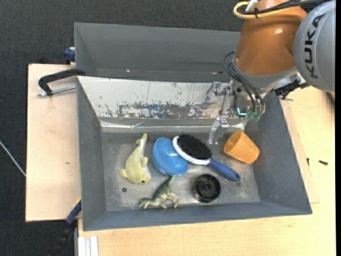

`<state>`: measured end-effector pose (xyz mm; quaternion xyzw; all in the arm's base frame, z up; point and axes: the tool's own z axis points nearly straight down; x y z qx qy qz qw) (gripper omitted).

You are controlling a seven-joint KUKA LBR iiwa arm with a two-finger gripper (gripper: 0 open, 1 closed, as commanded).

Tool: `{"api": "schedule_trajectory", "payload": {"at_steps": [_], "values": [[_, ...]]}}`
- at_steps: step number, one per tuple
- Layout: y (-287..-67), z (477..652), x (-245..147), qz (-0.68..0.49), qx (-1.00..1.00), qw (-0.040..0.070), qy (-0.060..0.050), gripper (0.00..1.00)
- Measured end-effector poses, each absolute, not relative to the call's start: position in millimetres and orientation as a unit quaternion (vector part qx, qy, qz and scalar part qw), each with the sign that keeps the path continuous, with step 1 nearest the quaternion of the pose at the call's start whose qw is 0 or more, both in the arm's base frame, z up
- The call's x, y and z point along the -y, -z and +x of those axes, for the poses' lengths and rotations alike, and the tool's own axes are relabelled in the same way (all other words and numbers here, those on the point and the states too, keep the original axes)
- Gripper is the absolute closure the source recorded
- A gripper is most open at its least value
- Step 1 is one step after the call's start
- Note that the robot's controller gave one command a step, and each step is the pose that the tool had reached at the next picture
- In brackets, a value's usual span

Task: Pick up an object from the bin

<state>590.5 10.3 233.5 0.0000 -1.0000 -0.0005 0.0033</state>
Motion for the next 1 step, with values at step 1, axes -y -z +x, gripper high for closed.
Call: {"api": "schedule_trajectory", "payload": {"at_steps": [1], "values": [[-89.1, 557.7, -52.9, -0.026, 1.000, 0.002, 0.001, 0.00]]}}
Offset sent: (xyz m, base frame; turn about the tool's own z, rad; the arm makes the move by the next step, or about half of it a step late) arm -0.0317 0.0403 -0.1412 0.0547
